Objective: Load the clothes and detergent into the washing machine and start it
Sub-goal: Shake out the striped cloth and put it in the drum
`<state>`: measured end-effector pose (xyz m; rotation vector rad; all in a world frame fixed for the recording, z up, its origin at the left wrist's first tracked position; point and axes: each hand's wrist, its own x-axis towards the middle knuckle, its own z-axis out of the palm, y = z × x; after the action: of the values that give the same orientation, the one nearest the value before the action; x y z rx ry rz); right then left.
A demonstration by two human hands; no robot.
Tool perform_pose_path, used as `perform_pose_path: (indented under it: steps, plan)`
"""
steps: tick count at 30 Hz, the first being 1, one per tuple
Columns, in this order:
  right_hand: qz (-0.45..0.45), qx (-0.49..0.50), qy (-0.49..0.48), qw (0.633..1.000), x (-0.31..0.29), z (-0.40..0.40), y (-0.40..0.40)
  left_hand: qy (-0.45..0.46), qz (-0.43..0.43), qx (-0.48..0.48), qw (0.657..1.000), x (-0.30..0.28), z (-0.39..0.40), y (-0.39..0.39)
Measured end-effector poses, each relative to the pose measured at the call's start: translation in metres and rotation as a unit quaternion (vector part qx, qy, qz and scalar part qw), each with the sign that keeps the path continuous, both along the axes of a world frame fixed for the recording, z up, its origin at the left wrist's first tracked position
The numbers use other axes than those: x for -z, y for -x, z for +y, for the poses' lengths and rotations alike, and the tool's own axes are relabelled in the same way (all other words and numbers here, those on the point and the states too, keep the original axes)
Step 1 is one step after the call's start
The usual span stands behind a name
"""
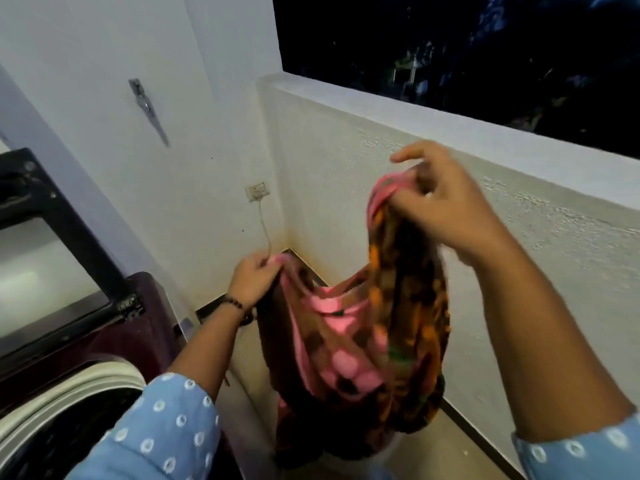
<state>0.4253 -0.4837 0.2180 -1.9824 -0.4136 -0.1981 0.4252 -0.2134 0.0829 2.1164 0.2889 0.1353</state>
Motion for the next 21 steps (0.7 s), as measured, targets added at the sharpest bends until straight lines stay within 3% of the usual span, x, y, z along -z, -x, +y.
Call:
perform_pose_path:
  steps: [1, 3, 7, 11, 15, 17, 19, 21]
  plan:
    - [0.063, -0.058, 0.07, 0.994, 0.008, 0.005, 0.002, -0.011, -0.047, 0.028, 0.998, -0.022, -0.009, -0.004]
    - [0.136, -0.156, 0.111, 0.972, 0.024, 0.021, 0.009, -0.036, -0.107, 0.124, 0.986, -0.065, -0.029, -0.005]
    - [0.12, -0.159, 0.013, 0.98, 0.049, 0.05, 0.008, -0.05, -0.135, 0.279, 0.95, -0.123, -0.059, 0.01]
    - [0.101, -0.126, -0.046, 0.986, 0.044, 0.043, 0.004, -0.025, -0.11, 0.286, 0.952, -0.12, -0.05, 0.021]
    - [0.065, -0.127, -0.129, 0.981, 0.024, 0.033, 0.008, -0.01, 0.009, 0.313, 0.95, -0.078, -0.045, 0.024]
    - [0.046, -0.127, -0.172, 0.976, 0.015, 0.028, 0.01, -0.009, 0.029, 0.289, 0.957, -0.059, -0.043, 0.023]
    - [0.034, -0.114, -0.203, 0.972, 0.009, 0.022, 0.009, 0.035, 0.034, 0.248, 0.967, -0.051, -0.04, 0.022]
    - [0.044, -0.079, -0.242, 0.966, 0.007, 0.012, 0.006, 0.135, 0.017, 0.207, 0.969, -0.05, -0.038, 0.022]
